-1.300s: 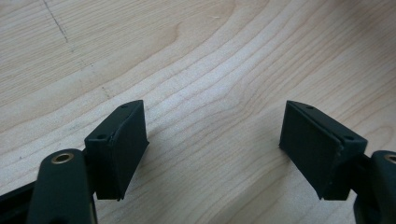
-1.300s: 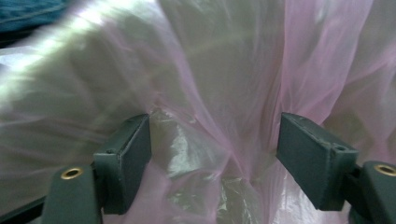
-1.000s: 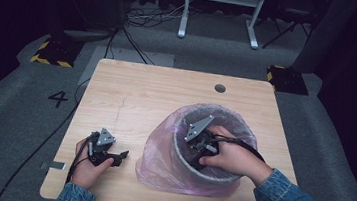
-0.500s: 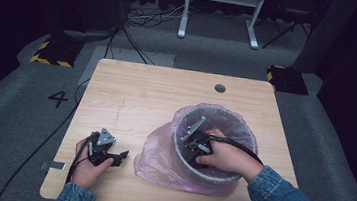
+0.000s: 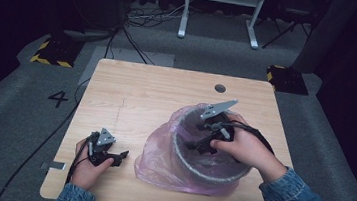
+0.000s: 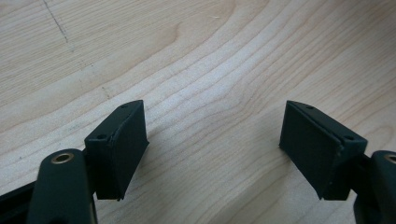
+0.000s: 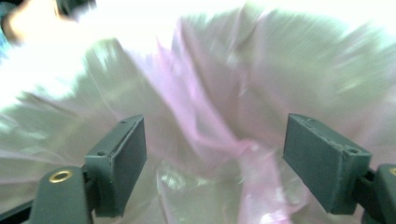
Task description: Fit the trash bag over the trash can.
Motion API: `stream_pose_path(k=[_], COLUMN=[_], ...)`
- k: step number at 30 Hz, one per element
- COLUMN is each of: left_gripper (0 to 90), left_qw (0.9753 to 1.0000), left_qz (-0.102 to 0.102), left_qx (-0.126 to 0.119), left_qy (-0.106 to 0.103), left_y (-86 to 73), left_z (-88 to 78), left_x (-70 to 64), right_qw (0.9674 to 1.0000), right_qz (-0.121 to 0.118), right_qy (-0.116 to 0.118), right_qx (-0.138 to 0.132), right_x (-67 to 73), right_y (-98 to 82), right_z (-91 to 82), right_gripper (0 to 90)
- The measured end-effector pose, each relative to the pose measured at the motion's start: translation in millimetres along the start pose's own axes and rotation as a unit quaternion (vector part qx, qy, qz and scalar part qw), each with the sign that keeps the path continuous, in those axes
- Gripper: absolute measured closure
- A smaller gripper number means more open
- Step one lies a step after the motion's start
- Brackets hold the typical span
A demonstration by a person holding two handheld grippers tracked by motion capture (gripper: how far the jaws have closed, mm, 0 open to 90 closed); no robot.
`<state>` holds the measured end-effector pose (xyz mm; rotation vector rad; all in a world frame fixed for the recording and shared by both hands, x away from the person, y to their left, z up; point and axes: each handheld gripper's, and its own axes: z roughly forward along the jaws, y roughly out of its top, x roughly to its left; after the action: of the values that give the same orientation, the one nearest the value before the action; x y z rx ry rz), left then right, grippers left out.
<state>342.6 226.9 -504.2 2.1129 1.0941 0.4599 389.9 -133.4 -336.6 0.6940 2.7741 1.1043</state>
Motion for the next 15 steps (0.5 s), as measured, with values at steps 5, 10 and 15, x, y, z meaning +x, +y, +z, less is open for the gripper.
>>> stream_pose_path(k=[5, 10, 15], left_gripper=[23.0, 23.0, 23.0], left_qw=[1.0000, 1.0000, 1.0000], left_qz=[0.000, 0.001, 0.000], left_qx=[0.000, 0.000, 0.000], left_qy=[0.000, 0.000, 0.000], left_y=[0.0, 0.0, 0.0], left_z=[0.0, 0.1, 0.1], left_x=[0.1, 0.2, 0.0], right_qw=[0.9983, 0.9934, 0.9888], right_qz=[0.007, 0.029, 0.047], right_qy=[-0.029, -0.070, -0.100], right_qx=[-0.051, -0.087, -0.101], right_x=[-4.3, -15.5, -27.7], right_y=[3.3, -4.6, -20.4], right_z=[-31.6, -62.2, -82.8], right_gripper=[22.7, 23.0, 23.0])
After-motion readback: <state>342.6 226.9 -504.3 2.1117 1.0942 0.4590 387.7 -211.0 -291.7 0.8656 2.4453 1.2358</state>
